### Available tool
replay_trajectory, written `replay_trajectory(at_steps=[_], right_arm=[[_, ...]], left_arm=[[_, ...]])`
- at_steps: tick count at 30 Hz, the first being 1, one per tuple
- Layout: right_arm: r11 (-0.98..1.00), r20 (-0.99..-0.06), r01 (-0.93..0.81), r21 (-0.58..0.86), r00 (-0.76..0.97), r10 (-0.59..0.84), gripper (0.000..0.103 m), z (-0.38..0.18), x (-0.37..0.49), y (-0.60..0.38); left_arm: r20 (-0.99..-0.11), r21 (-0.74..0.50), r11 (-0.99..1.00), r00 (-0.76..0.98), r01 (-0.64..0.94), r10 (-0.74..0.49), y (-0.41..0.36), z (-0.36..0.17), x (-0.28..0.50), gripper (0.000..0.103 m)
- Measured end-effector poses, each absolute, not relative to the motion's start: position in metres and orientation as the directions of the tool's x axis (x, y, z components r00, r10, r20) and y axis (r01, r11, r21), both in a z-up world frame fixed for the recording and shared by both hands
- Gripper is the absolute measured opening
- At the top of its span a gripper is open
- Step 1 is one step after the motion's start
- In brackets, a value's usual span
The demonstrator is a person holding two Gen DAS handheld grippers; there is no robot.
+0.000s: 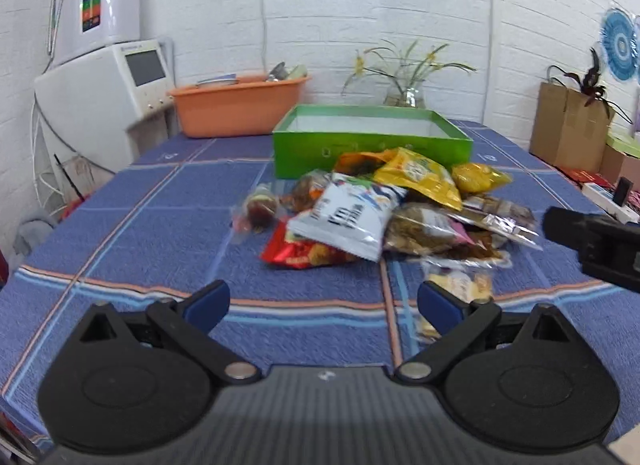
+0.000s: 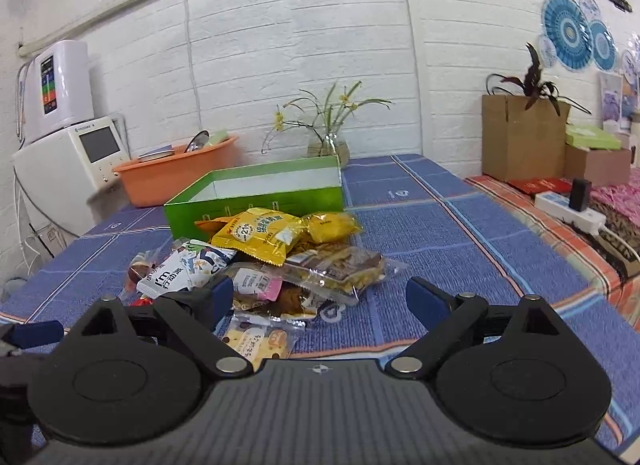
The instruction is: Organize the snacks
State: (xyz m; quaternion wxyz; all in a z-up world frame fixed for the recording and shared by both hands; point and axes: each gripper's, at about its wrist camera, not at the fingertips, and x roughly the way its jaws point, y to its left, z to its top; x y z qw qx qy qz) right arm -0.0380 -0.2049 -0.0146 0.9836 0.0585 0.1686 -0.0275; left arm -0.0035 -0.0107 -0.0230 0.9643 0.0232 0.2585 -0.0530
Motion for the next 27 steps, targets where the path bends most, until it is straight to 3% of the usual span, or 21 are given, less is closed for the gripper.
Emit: replay_trajectory(at_steps=[4, 8, 10, 27], right_arm=[[0.998, -0.315, 0.035, 0.053, 0.949, -0.017, 0.103, 0.009, -0.013, -0.202], [0.993, -0.302, 0.040, 0.107, 0.953, -0.005, 0.103, 0.015, -0.002, -0.200], [0.989, -0.318, 0.049, 0.140, 0.948, -0.002, 0.103, 0.009, -0.003, -0.199], [0.989, -0.390, 0.105, 0.102, 0.919, -0.057, 0.103, -0.007, -0.015, -0.198]], left_arm=[[-0.456, 0.115, 0.990, 0.890, 0.080, -0.019, -0.011, 0.001, 0.018, 0.098], [-0.414, 0.061, 0.997, 0.910, 0.042, -0.013, -0.010, 0.021, 0.029, 0.098], [-0.413, 0.018, 0.999, 0.910, 0.040, -0.029, -0.008, 0.020, 0.026, 0.098], [-0.470, 0.057, 0.997, 0.882, 0.057, -0.024, -0.004, -0.005, 0.014, 0.098]])
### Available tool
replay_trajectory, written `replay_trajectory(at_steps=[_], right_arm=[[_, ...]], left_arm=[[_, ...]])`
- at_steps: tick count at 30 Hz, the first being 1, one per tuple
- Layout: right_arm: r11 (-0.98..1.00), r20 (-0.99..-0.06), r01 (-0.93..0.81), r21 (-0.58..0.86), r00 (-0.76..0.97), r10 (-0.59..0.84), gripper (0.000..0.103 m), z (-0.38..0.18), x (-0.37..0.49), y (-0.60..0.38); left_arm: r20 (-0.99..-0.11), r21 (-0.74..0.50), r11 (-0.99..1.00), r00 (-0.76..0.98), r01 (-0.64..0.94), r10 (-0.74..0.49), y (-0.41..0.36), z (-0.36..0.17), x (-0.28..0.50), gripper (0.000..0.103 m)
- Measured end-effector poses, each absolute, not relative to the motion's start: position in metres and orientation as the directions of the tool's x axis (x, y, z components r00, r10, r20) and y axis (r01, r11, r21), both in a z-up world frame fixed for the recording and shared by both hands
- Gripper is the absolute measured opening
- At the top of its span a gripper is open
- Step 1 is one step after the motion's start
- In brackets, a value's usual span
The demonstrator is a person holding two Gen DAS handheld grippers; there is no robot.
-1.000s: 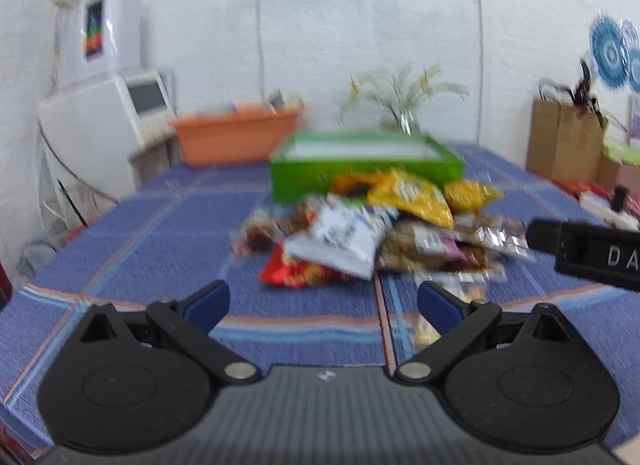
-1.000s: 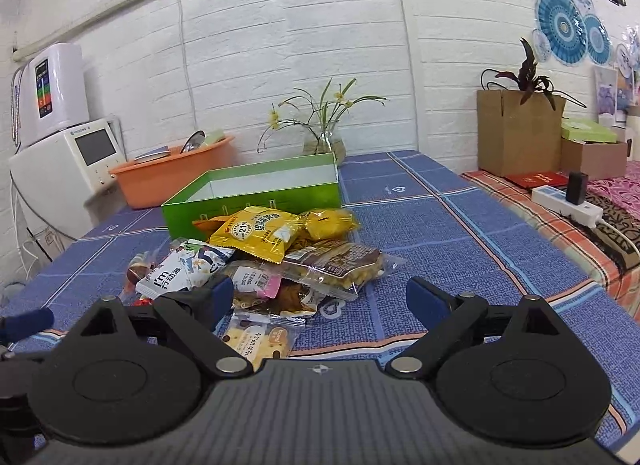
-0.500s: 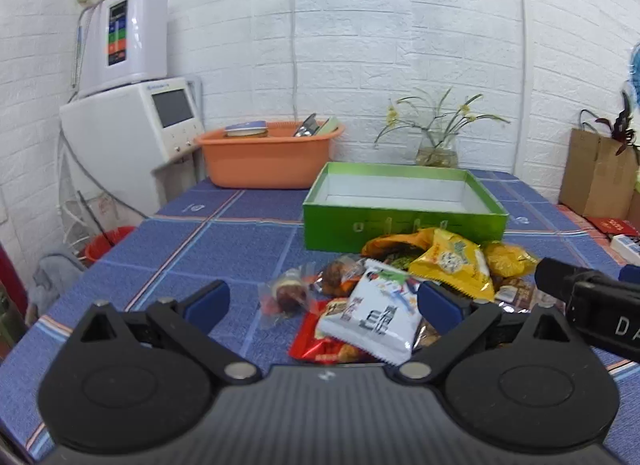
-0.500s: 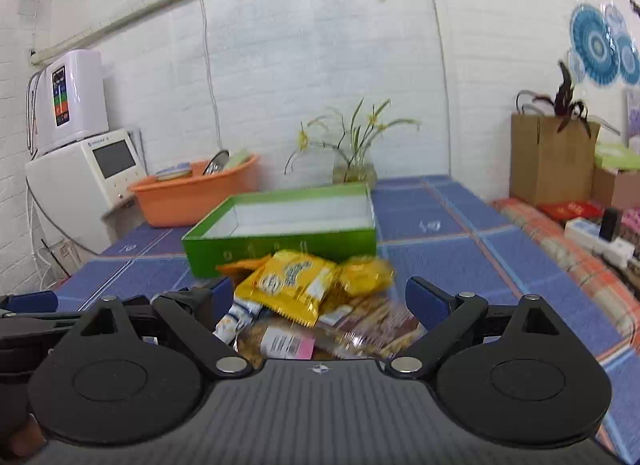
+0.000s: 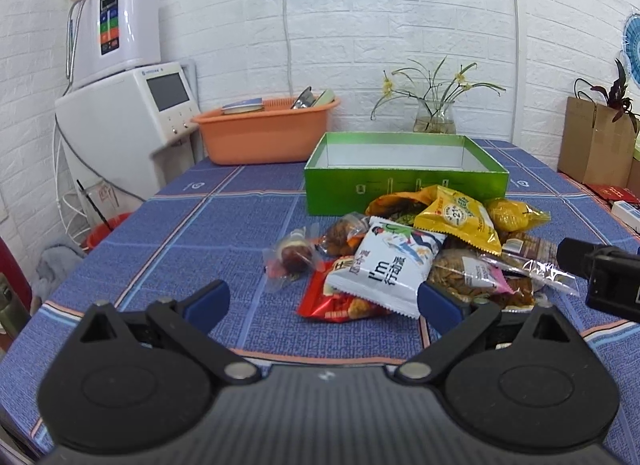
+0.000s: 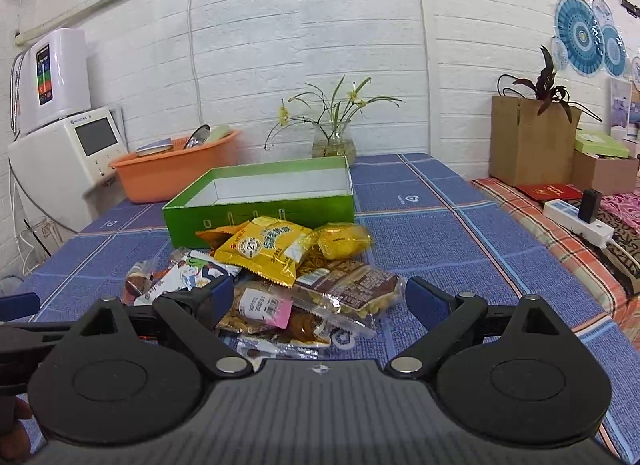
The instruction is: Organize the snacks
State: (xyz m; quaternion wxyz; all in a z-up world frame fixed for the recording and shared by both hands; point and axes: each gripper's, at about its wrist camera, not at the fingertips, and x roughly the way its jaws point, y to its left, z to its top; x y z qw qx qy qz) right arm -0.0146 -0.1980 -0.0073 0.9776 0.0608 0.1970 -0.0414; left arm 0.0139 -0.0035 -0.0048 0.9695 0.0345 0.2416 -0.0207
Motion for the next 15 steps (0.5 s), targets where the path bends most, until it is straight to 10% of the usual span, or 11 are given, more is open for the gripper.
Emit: replay_trajectory(at_steps=[15], right_arm=[[0.994, -0.470, 0.084, 0.073, 0.882, -0.040, 0.103, -0.032, -0.034, -0.197]], left_arm=[[-0.537, 0.097, 0.994, 0.844, 0.058, 0.003, 0.001, -0.032, -0.003, 0.098]])
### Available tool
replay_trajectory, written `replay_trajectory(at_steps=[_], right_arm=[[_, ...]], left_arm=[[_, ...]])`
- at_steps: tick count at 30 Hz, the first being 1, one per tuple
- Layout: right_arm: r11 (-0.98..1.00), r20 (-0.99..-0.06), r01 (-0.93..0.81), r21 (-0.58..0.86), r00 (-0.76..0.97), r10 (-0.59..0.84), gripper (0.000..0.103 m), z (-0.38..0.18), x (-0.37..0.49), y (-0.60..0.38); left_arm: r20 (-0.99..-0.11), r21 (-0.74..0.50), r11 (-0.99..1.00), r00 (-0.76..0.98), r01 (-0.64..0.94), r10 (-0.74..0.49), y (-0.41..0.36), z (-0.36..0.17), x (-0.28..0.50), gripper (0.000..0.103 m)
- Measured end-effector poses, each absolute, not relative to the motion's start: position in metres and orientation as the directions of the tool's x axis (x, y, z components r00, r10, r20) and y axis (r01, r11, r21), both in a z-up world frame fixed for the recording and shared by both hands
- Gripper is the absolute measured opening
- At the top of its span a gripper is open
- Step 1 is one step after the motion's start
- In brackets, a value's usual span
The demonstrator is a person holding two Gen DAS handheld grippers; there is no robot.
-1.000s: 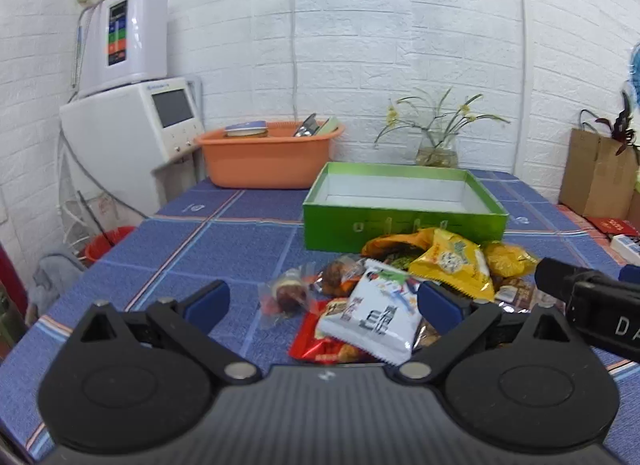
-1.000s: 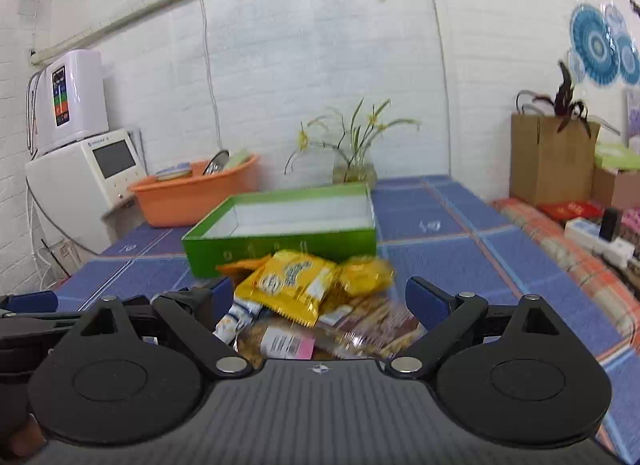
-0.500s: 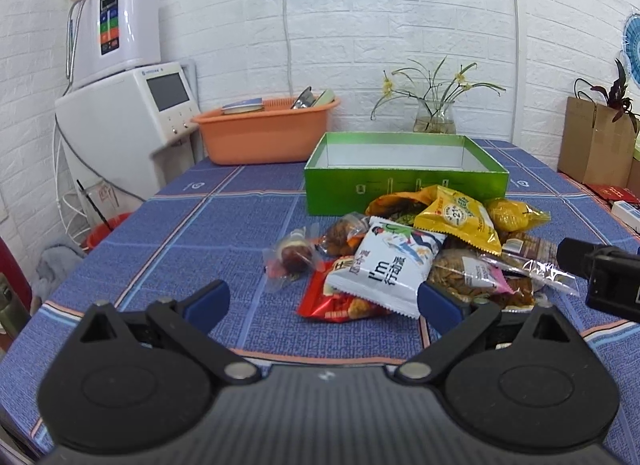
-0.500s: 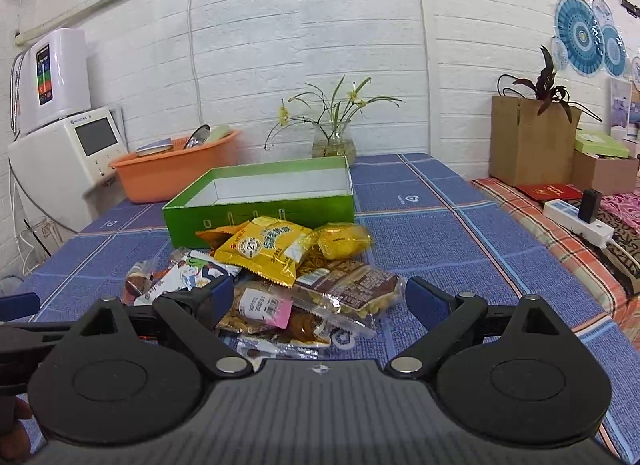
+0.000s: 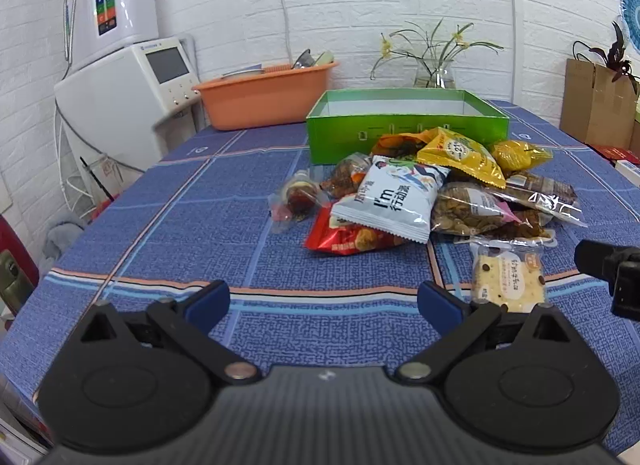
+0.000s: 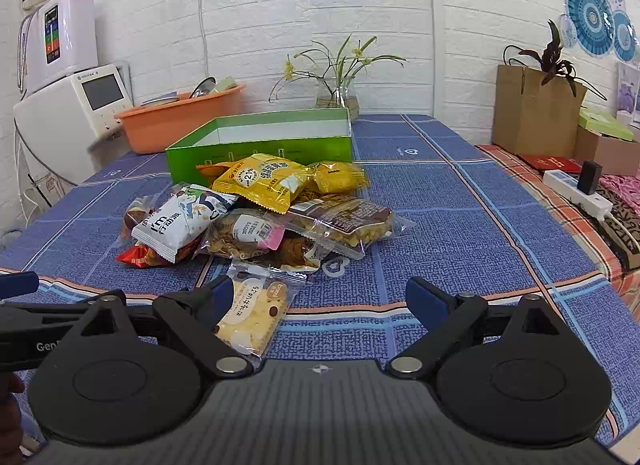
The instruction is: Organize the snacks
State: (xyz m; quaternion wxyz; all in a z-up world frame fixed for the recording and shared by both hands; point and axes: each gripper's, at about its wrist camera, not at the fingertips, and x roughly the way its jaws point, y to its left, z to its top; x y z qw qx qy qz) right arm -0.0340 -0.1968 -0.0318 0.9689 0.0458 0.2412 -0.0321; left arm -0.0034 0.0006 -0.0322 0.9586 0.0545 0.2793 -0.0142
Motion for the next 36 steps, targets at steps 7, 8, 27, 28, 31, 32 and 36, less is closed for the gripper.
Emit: replay_trajectory(at_steps=[7, 8, 27, 28, 31, 32, 36], right_arm=[[0.993, -0.470, 0.086, 0.080, 0.882, -0.038, 0.103, -0.0324, -0.0345, -0.1973], [0.993, -0.470, 0.086, 0.081, 0.882, -0.038, 0.103, -0.0322, -0.0345, -0.1974], [0.990, -0.466, 0.087, 0.108, 0.884, -0.027, 0.103, -0.0334, -0.0382, -0.1964], [0.990, -0.466, 0.087, 0.107, 0.885, -0.028, 0.103, -0.0332, -0.0387, -0.1958], [0.990, -0.462, 0.086, 0.113, 0.886, -0.025, 0.103, -0.0328, -0.0394, -0.1967], [0.989, -0.460, 0.086, 0.122, 0.888, -0.021, 0.103, -0.0330, -0.0396, -0.1977], [0.981, -0.470, 0.092, 0.171, 0.883, -0.001, 0.103, -0.0354, -0.0394, -0.2035]], left_arm=[[-0.550, 0.074, 0.996, 0.835, 0.044, 0.004, 0.0049, -0.0331, -0.0009, 0.098], [-0.551, 0.075, 0.996, 0.834, 0.045, 0.004, 0.0044, -0.0333, -0.0010, 0.098], [-0.544, 0.083, 0.995, 0.839, 0.057, -0.003, 0.0047, -0.0348, -0.0059, 0.098], [-0.542, 0.086, 0.994, 0.841, 0.060, -0.004, 0.0039, -0.0346, -0.0069, 0.098], [-0.537, 0.112, 0.992, 0.844, 0.066, 0.004, -0.0004, -0.0344, -0.0081, 0.098], [-0.539, 0.119, 0.991, 0.843, 0.068, 0.007, -0.0020, -0.0347, -0.0082, 0.098], [-0.550, 0.115, 0.991, 0.835, 0.067, 0.007, -0.0023, -0.0371, -0.0071, 0.098]])
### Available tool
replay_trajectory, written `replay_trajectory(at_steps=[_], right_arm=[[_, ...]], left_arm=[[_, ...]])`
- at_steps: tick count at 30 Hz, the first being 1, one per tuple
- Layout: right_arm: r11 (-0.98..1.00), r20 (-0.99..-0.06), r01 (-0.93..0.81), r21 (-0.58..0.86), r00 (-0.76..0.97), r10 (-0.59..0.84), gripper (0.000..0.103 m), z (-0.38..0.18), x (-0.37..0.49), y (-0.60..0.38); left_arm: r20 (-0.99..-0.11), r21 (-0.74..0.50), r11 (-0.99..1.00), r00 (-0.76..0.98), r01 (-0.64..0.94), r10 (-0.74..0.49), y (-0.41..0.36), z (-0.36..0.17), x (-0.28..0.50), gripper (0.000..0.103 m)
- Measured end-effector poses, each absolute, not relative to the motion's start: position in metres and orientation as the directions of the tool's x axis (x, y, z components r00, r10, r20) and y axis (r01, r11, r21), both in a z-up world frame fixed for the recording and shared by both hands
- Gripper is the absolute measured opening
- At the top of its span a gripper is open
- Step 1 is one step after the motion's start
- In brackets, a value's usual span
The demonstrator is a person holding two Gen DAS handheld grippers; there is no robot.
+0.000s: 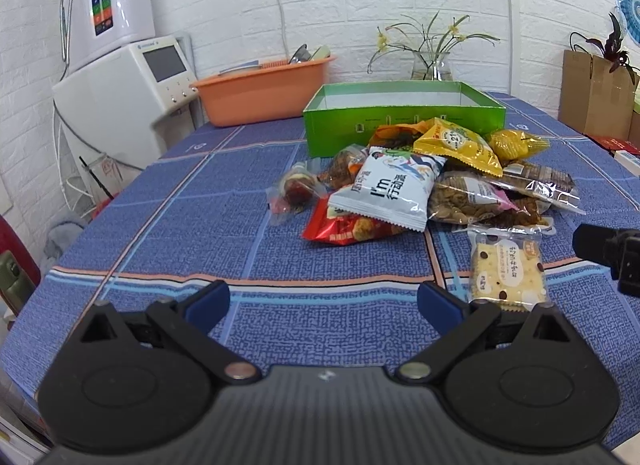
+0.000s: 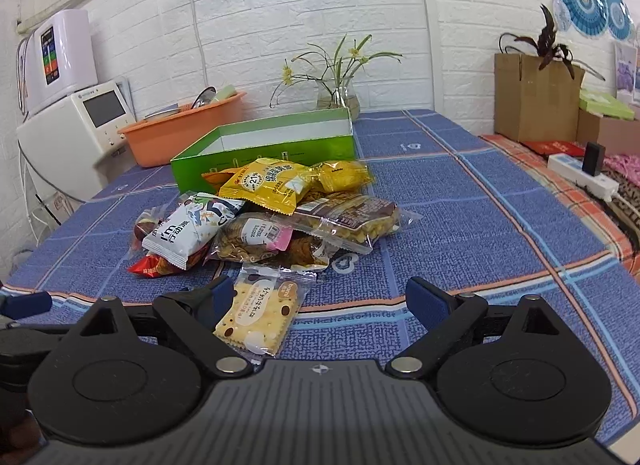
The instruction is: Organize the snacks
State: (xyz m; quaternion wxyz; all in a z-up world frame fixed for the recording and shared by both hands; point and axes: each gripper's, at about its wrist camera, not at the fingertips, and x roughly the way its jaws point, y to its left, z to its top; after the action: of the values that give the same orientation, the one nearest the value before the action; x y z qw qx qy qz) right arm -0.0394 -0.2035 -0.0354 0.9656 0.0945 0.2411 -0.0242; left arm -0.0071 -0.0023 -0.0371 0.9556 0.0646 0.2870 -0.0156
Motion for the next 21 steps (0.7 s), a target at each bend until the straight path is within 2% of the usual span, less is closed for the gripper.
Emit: replay_trajectory(at_steps=[12, 21], right_arm=[[0.978, -0.470, 0.087, 0.188, 0.883, 0.012, 0.103, -0.0388, -0.0390, -0.2077], [0.977, -0.476, 0.083, 0.197, 0.879, 0.021, 0.103, -0.0409, -0.0377, -0.2082]], left_arm=[[-0.559, 0.100, 0.993, 0.829, 0.064, 0.003, -0.0011, -0.0400, -0.0066, 0.098], [-0.580, 0.035, 0.997, 0.814, 0.067, -0.034, 0.0055, -0.0421, -0.0024, 0.098]])
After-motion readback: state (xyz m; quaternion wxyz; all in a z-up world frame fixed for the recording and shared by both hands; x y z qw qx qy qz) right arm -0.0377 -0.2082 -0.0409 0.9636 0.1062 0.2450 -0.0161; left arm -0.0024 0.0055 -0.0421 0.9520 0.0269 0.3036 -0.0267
